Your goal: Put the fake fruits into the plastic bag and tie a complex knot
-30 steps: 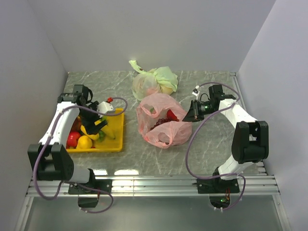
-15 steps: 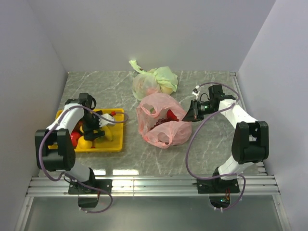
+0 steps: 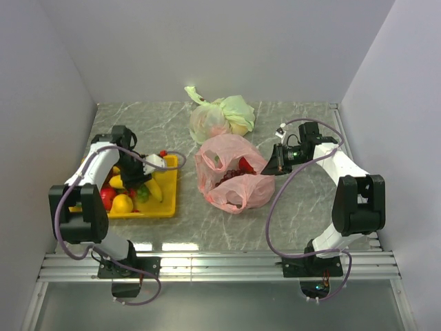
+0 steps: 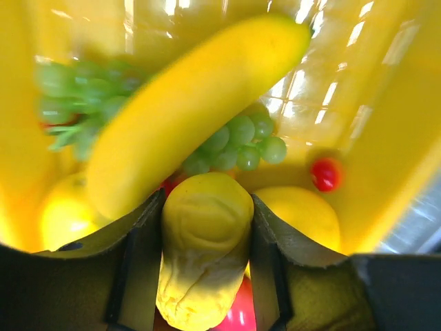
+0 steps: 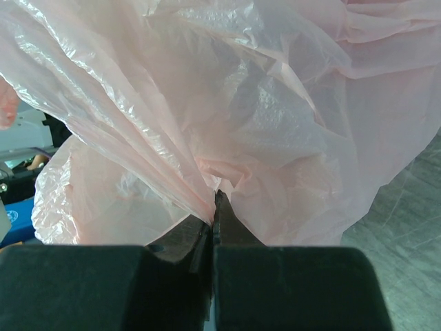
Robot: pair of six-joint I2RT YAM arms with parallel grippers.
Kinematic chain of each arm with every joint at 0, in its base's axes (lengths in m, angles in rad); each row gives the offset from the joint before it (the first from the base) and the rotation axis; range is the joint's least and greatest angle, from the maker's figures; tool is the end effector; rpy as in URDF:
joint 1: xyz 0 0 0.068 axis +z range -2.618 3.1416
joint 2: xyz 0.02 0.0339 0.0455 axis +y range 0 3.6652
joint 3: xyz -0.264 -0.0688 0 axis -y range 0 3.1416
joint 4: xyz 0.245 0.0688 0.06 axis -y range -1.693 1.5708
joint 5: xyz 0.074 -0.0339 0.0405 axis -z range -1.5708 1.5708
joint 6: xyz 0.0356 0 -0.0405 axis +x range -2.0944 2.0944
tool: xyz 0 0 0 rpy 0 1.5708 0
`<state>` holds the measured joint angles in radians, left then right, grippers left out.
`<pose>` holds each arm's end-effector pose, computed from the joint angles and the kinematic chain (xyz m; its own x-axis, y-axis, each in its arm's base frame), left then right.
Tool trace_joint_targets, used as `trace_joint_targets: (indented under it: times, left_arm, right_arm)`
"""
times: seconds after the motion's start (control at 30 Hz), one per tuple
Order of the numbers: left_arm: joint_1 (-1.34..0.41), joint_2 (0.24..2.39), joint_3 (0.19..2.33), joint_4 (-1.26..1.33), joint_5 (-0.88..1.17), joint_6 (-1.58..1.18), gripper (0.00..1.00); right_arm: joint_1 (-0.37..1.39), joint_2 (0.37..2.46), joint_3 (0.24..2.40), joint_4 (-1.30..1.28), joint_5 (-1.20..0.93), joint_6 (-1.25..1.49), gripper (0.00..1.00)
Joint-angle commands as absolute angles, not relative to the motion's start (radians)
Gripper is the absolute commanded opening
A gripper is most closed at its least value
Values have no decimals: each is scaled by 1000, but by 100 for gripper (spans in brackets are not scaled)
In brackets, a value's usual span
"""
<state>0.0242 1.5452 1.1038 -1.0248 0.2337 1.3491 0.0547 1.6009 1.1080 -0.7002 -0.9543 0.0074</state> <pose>0.2719 -0.0017 0.2190 -0.2180 0.9440 -0.2476 0.9700 0.2374 0.0512 0.3050 0.0458 0.2264 -0.9306 -0.0467 -0.3632 -0.3252 0.5612 0.7611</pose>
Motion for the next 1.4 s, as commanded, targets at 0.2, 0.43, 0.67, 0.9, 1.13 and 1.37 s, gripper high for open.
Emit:
trace_joint_targets:
  times: [0.2,0.43,0.67,0.9,1.13,1.37]
  left_arm:
    - [-142,1436,1436,-1306,575,1238,3]
    - [-480,1508,1532,-1036,859,854,2]
    - [-684,1663,1532,-518,842,546,1]
    - [-726,1839,1611,-287,658,517,5]
    - [-781,1896,1597,-253,563,572,50]
    - [-767,1668,1634,-506,633,491,99]
  right_arm:
    - [60,1583,1146,-698,-969,20,0]
    - [60,1600,1184,-698,-986,37,0]
    - [63,1603,1186,-730,-988,-20,0]
    - [61,1588,1155,-762,-965,-98,0]
    - [60,1606,1173,-753,-969,-92,0]
    - [61,1614,1186,-747,-945,-83,0]
